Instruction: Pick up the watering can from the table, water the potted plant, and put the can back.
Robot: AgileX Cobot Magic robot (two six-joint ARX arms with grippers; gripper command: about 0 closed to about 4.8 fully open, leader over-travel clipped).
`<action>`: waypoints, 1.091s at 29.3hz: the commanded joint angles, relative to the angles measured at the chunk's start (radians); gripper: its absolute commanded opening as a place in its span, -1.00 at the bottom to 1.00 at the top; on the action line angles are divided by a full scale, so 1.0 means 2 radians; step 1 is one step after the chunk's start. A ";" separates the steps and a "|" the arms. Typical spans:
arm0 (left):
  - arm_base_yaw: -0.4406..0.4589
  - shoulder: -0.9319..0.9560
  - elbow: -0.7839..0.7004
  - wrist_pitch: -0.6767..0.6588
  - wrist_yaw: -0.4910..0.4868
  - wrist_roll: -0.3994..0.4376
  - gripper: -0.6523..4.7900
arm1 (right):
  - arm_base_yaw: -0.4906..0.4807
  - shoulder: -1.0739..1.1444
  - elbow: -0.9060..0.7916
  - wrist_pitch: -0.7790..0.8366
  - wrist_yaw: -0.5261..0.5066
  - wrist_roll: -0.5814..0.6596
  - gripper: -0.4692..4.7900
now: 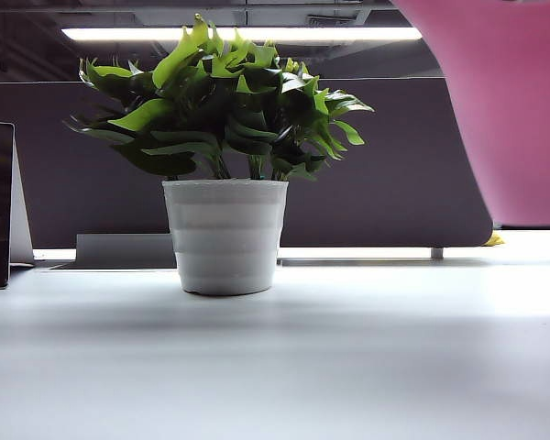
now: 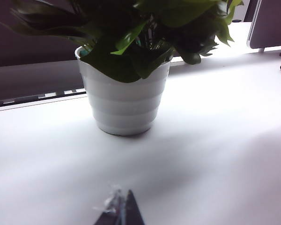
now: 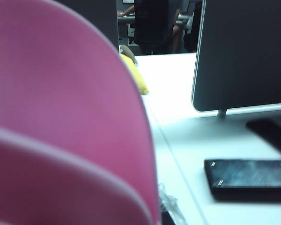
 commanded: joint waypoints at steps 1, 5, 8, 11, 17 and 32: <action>0.000 0.000 0.000 0.007 0.000 0.000 -0.78 | 0.000 -0.016 0.046 -0.033 -0.002 -0.031 -0.83; 0.000 0.000 0.001 0.007 0.000 0.000 -0.78 | 0.002 -0.021 0.097 -0.078 0.001 -0.061 -0.83; 0.000 0.000 0.001 0.007 0.000 0.000 -0.78 | 0.002 -0.021 0.138 -0.119 0.008 -0.102 -0.83; 0.002 0.000 0.001 0.007 0.000 0.000 -0.78 | 0.002 -0.021 0.169 -0.152 0.010 -0.123 -0.83; 0.010 0.000 0.004 0.002 0.000 0.000 -0.78 | 0.002 -0.021 0.214 -0.195 0.010 -0.169 -0.83; 0.014 0.001 0.213 -0.180 0.000 0.000 -0.78 | 0.079 0.035 0.307 -0.209 0.061 -0.290 -0.83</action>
